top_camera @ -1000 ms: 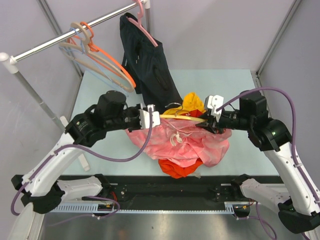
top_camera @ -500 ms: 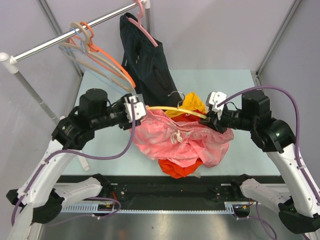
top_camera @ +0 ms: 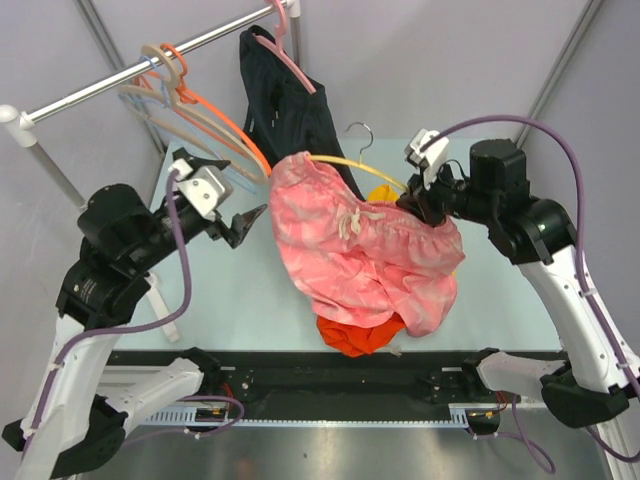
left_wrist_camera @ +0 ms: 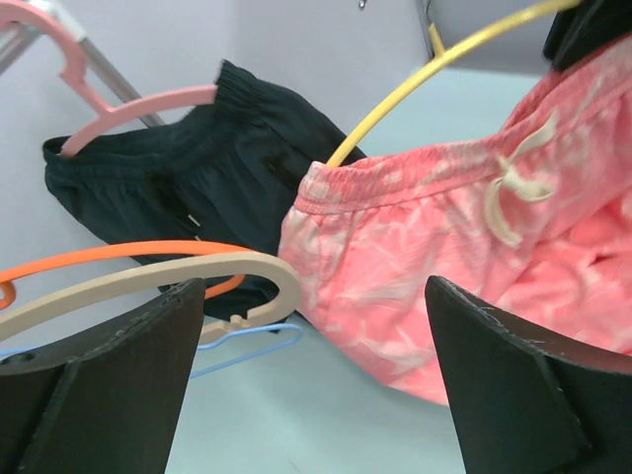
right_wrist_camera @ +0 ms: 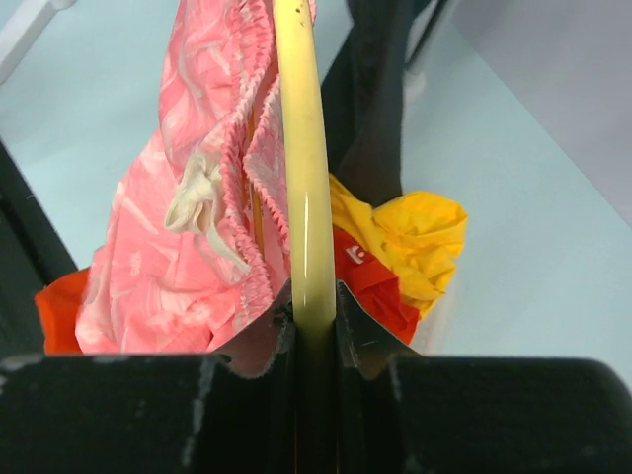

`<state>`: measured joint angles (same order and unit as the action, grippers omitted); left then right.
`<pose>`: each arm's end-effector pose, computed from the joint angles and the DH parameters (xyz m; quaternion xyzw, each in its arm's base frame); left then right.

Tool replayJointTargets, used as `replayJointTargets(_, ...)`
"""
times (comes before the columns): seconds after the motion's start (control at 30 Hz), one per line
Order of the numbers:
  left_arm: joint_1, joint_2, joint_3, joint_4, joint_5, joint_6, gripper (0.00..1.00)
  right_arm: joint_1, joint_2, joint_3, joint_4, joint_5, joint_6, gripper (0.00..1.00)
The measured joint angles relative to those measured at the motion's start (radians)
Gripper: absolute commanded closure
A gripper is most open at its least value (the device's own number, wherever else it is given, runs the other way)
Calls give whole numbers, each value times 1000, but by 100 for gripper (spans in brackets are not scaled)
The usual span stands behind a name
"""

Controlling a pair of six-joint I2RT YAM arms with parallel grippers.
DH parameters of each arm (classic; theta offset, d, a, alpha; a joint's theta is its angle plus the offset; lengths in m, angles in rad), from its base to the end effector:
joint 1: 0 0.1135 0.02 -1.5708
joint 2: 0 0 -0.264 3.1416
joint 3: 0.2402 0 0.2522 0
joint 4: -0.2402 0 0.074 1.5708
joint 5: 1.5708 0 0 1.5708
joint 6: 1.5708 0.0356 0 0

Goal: Place the shorts on the hanger

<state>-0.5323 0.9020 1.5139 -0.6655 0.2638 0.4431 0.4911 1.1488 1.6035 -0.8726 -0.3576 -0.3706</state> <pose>0.1078 -0.0743 0.5046 0.4171 0.5932 -0.1258 0.6770 0.1737 0.1071 0.4723 -0.4326 0.7092 0.1811 0.5264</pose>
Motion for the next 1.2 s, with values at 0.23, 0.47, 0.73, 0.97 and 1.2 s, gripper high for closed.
replayJointTargets(0.23, 63, -11, 20, 82, -2, -117, 2, 13, 107, 128, -5, 75, 57, 100)
replayJointTargets(0.47, 108, -13, 20, 139, -10, -205, 4, 107, 183, 224, 43, 142, 103, 100)
replayJointTargets(0.73, 233, -28, 30, 200, 63, -332, 4, 189, 398, 458, 104, 284, 142, 100)
replayJointTargets(0.97, 236, -57, 30, 221, 82, -348, 4, 197, 631, 749, 148, 352, 171, 100)
replayJointTargets(1.2, 237, -58, 30, 226, 82, -348, 4, 237, 724, 800, 227, 370, 175, 100)
